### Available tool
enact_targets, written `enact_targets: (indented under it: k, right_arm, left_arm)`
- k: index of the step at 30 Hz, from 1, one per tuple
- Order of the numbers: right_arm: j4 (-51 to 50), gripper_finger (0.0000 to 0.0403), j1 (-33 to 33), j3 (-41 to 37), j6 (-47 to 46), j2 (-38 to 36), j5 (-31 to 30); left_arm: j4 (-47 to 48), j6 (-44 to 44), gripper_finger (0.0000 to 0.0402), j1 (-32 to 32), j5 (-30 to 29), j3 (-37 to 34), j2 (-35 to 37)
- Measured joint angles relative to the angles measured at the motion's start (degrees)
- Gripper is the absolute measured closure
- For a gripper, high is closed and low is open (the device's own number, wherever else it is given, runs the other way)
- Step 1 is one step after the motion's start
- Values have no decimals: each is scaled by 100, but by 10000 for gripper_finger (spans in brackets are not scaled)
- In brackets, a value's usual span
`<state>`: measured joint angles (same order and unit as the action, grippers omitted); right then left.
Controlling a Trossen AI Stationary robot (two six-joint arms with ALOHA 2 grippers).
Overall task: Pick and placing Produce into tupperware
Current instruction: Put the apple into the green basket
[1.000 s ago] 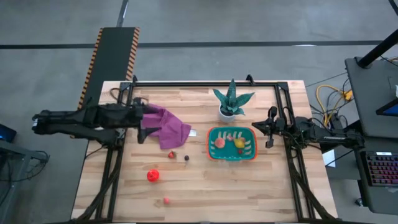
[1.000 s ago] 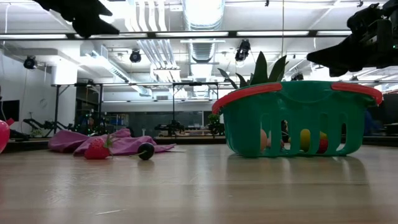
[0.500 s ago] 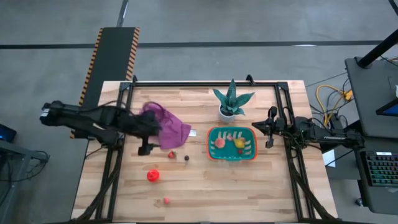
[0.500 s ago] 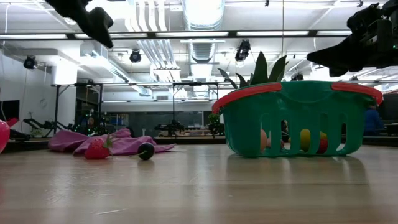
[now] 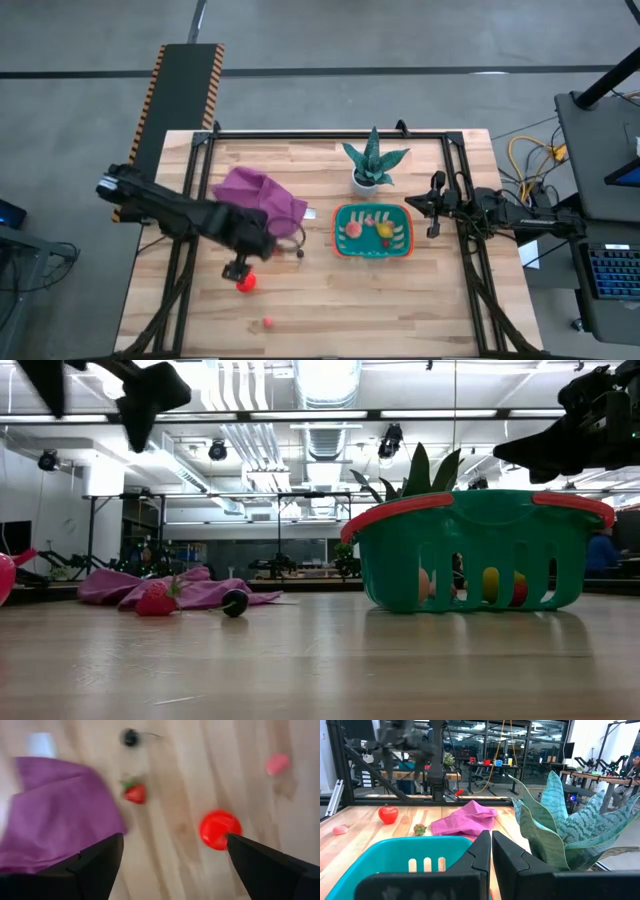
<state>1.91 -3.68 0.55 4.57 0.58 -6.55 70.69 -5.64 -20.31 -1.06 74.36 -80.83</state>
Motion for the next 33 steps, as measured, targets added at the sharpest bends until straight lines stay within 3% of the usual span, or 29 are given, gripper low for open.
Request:
enact_targets:
  k: [9, 16, 22, 33]
  right_arm:
    - [-2, 394, 1, 1, 3, 0, -4]
    - [-2, 394, 1, -1, 146, 0, -9]
    - [-1, 394, 0, -1, 213, 0, -11]
    - [-2, 394, -1, -1, 451, 0, -107]
  left_arm:
    - [496, -898, 61, -1038, 16, 77, -902]
    - [494, -1034, 61, -1643, 99, 156, -1472]
    - [480, -712, 61, -1816, -251, 344, -1779]
    - [210, -249, 61, -1815, -258, 205, -2011]
